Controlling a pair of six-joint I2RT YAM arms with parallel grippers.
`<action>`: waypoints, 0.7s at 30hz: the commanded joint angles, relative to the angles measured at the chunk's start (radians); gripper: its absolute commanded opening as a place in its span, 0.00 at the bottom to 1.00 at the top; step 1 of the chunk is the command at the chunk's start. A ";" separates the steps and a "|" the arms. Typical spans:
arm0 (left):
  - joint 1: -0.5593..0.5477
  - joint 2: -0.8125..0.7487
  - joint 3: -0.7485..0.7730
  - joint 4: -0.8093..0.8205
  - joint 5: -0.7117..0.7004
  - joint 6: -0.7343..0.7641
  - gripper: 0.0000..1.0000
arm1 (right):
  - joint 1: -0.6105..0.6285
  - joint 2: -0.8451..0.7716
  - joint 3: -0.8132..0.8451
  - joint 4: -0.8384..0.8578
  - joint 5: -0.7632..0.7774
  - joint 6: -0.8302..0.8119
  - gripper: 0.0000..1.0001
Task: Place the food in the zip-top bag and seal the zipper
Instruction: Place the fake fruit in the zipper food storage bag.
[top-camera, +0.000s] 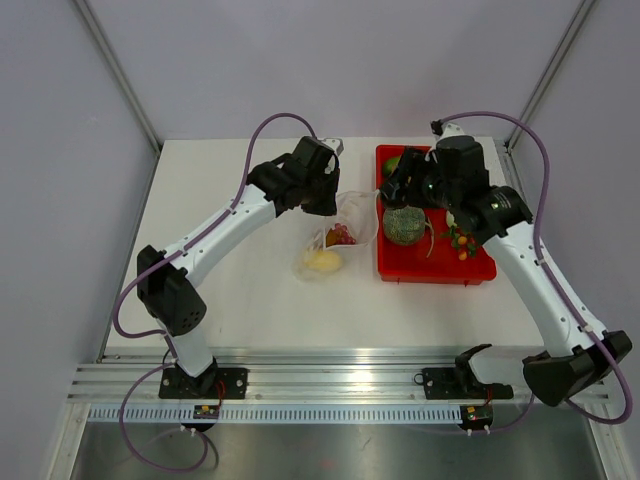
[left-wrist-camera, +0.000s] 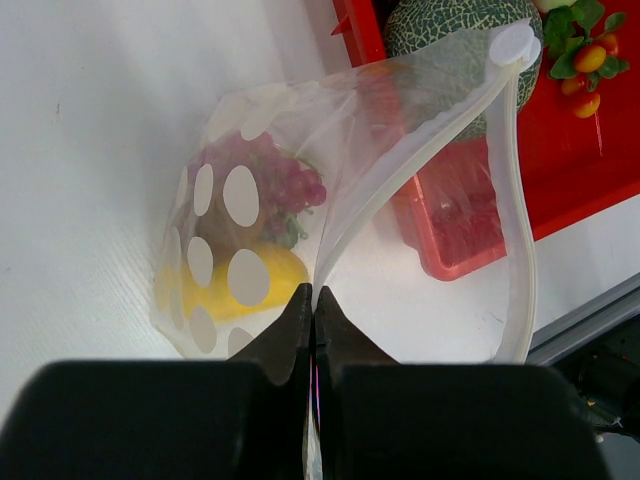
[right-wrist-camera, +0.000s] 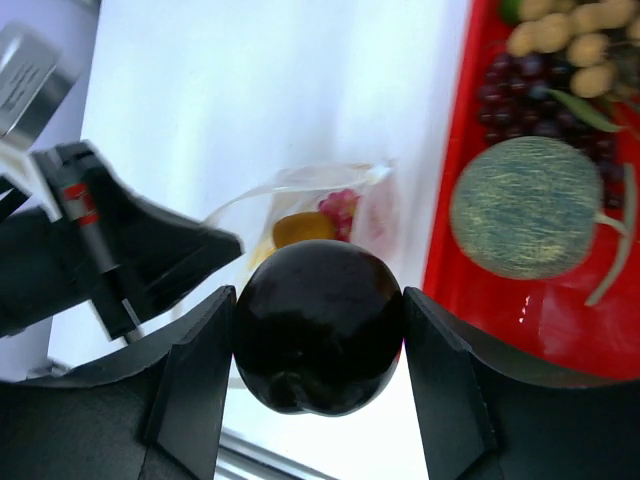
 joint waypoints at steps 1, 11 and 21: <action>-0.003 -0.027 0.005 0.030 0.022 0.015 0.00 | 0.088 0.052 0.045 0.035 0.024 0.022 0.48; -0.002 -0.039 -0.004 0.026 0.028 0.012 0.00 | 0.134 0.186 0.036 0.064 -0.005 0.030 0.69; -0.002 -0.018 0.022 0.020 0.037 0.009 0.00 | 0.137 0.151 0.039 0.026 0.056 0.015 0.92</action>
